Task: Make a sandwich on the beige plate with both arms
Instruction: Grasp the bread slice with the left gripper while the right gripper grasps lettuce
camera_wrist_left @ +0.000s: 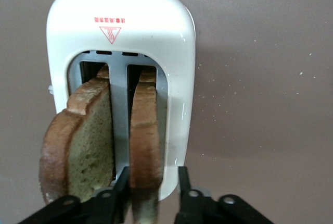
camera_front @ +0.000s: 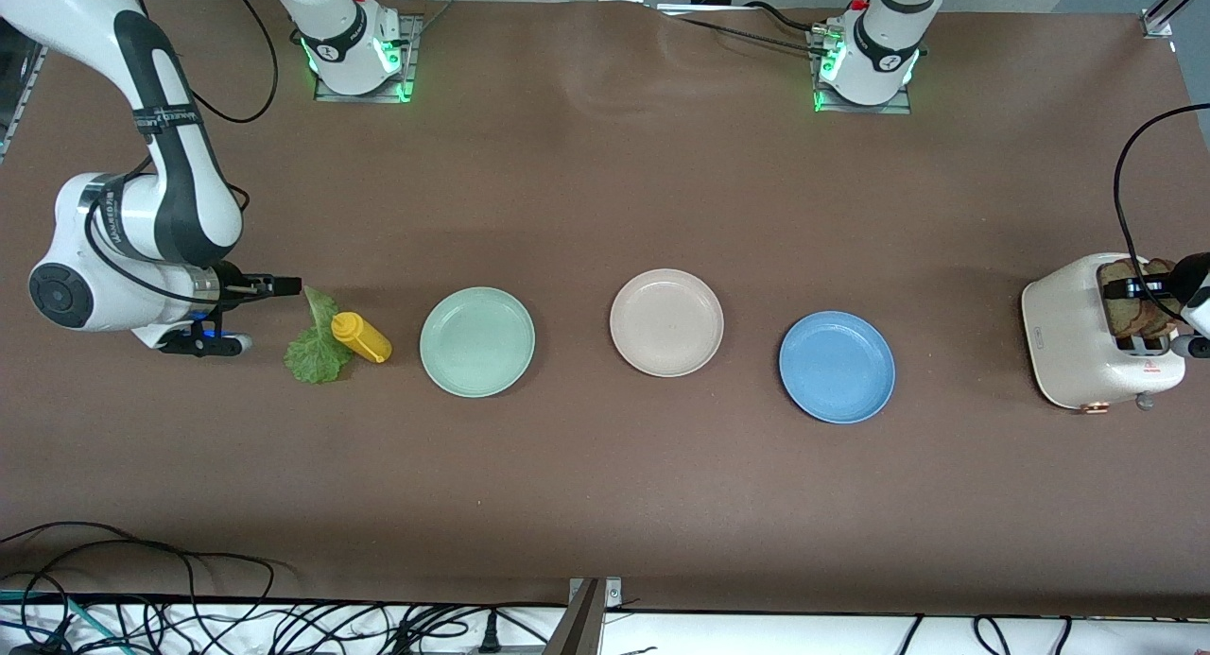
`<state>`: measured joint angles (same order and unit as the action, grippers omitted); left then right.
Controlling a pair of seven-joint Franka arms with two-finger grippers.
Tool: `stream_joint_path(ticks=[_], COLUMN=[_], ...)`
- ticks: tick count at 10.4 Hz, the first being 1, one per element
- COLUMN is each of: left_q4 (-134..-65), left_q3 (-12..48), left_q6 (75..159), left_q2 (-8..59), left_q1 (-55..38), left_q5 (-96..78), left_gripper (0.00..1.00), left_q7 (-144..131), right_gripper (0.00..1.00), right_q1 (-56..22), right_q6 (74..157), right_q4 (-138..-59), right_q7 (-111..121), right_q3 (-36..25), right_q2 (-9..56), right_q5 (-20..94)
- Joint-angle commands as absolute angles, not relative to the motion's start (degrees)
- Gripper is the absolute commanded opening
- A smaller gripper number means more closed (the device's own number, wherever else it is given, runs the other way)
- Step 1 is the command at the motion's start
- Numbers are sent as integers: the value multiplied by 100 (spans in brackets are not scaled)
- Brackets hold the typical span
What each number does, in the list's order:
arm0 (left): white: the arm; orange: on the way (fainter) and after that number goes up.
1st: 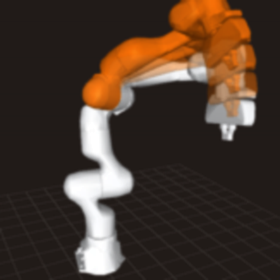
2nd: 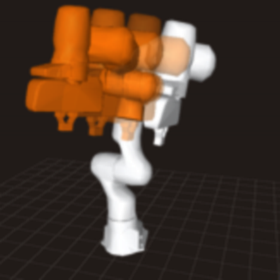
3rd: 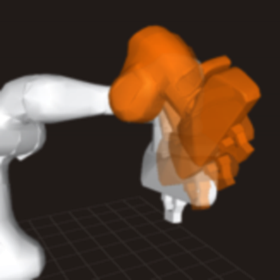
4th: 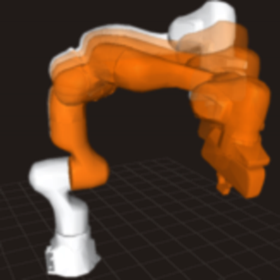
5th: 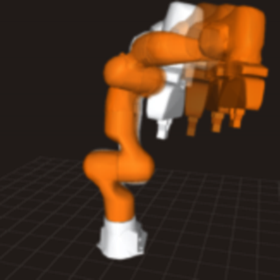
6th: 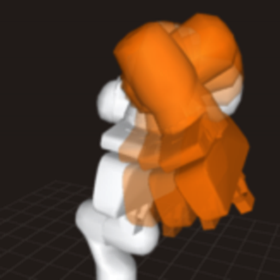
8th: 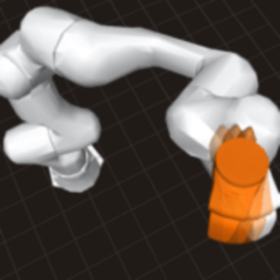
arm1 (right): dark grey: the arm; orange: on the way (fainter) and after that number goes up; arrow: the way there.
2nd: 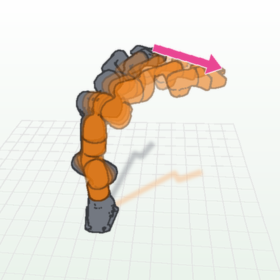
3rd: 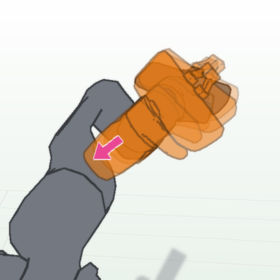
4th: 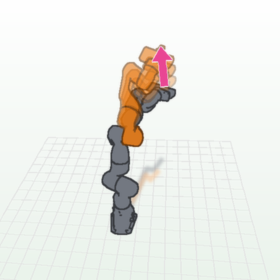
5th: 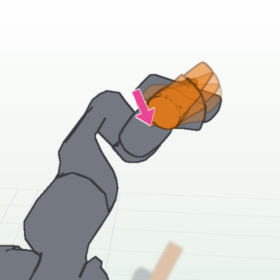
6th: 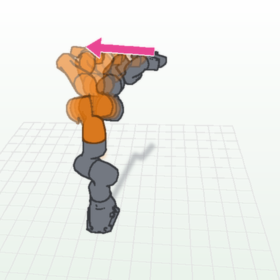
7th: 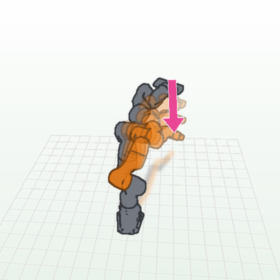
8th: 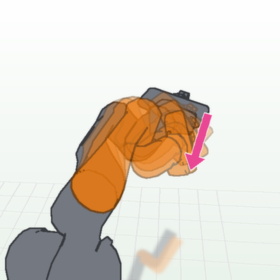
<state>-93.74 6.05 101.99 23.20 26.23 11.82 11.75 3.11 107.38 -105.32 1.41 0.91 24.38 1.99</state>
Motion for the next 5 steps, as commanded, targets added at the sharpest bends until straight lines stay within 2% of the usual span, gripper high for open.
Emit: stream_joint_path(ticks=[1,5], left_q4=[-9290,-8940], left_q3=[668,685], left_q6=[10072,9758], left_q2=[2294,2215], left_q1=[2707,2698], left_q5=[1336,1371], left_gripper=[0,0], left_q7=[1545,1757], right_gripper=[100,100], right_q1=[334,325], right_q6=[10968,11223], right_q4=[-10468,-10468], right_q7=[430,596], right_q3=[132,211], right_q2=[2601,2865], right_q5=[299,360])
